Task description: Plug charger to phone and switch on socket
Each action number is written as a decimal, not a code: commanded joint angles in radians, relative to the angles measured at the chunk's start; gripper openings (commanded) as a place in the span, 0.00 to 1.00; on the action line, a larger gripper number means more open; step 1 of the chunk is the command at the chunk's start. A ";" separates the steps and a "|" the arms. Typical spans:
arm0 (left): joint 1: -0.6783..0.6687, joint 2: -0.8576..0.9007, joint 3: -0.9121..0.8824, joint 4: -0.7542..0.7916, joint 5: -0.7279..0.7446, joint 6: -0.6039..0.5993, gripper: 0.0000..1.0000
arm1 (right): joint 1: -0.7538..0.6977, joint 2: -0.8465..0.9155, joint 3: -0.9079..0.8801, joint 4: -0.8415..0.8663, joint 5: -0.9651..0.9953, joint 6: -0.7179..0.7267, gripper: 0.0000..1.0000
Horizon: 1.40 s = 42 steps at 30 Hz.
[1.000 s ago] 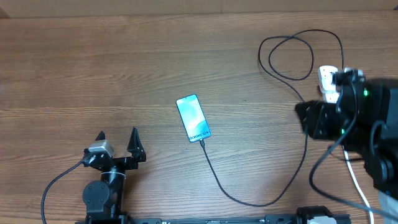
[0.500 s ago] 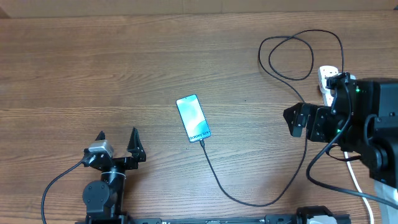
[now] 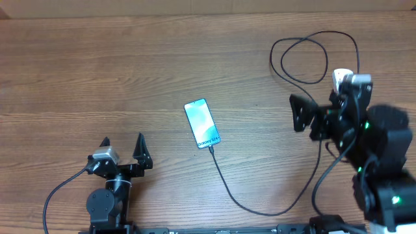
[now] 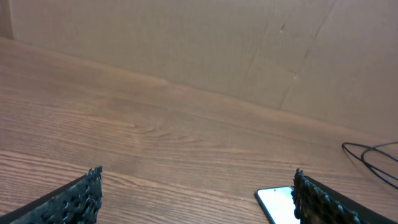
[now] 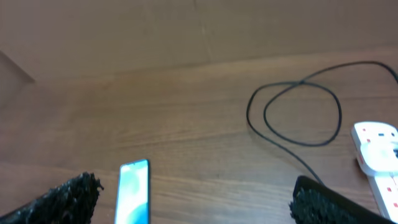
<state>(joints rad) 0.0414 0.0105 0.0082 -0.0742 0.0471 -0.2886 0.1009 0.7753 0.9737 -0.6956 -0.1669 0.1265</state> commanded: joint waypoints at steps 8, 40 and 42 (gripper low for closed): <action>0.006 -0.006 -0.003 -0.002 -0.006 0.012 1.00 | 0.005 -0.451 -0.554 0.279 0.008 0.004 1.00; 0.006 -0.006 -0.003 -0.002 -0.006 0.012 1.00 | 0.044 -0.773 -0.966 0.629 0.009 0.003 1.00; 0.006 -0.006 -0.003 -0.002 -0.006 0.012 1.00 | 0.044 -0.773 -0.966 0.629 0.009 0.003 1.00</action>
<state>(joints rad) 0.0414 0.0105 0.0082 -0.0742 0.0471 -0.2886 0.1390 0.0105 0.0185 -0.0711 -0.1677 0.1299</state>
